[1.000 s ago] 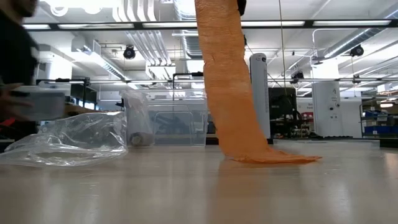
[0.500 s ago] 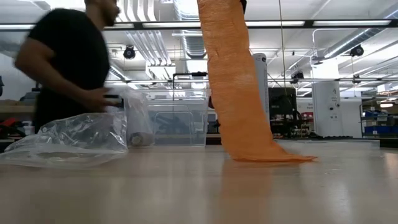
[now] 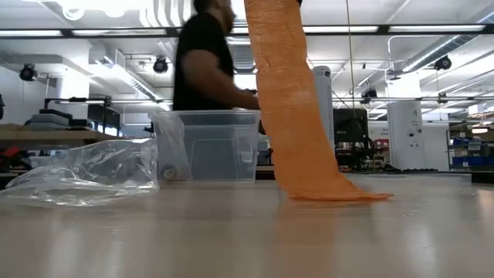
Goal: Roll bandage
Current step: Roll the orange bandage
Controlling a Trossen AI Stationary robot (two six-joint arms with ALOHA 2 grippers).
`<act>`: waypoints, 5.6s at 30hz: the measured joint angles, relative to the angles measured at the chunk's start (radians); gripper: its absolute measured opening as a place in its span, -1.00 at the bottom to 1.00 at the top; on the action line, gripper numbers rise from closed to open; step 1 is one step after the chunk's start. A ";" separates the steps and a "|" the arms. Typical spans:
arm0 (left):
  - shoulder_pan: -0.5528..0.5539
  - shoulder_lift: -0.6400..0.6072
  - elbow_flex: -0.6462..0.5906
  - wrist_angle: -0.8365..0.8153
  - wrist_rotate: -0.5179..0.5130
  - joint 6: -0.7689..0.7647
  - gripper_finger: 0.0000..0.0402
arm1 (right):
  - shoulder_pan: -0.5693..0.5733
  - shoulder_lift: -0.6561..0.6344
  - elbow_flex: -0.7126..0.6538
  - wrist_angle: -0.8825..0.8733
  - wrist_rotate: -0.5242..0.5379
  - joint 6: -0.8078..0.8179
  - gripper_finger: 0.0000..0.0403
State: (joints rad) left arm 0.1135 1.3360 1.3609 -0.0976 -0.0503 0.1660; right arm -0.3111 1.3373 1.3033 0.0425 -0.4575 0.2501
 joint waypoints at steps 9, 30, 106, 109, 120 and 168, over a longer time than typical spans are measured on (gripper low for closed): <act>0.002 -0.028 0.000 -0.014 0.120 -0.117 0.16 | 0.001 0.000 0.000 -0.002 -0.050 -0.115 -0.48; 0.035 0.015 0.000 -0.003 0.062 -0.017 -0.75 | -0.001 -0.001 0.000 -0.036 -0.045 -0.017 -0.25; 0.095 0.015 0.000 -0.007 0.163 -0.090 -0.79 | -0.002 -0.001 0.000 0.000 -0.007 0.035 -0.33; 0.091 0.016 0.000 -0.006 0.138 -0.042 -0.71 | -0.002 -0.001 0.000 0.003 -0.002 0.215 -0.22; 0.024 0.021 0.000 0.006 -0.054 0.134 -0.72 | -0.003 -0.001 0.000 0.002 -0.002 0.475 -0.05; -0.005 0.020 0.000 0.062 -0.135 0.244 -0.73 | -0.023 0.000 0.000 0.038 -0.044 0.440 0.15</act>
State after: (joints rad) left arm 0.1089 1.3564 1.3613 -0.0361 -0.1852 0.4098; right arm -0.3340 1.3373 1.3033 0.0806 -0.5017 0.6905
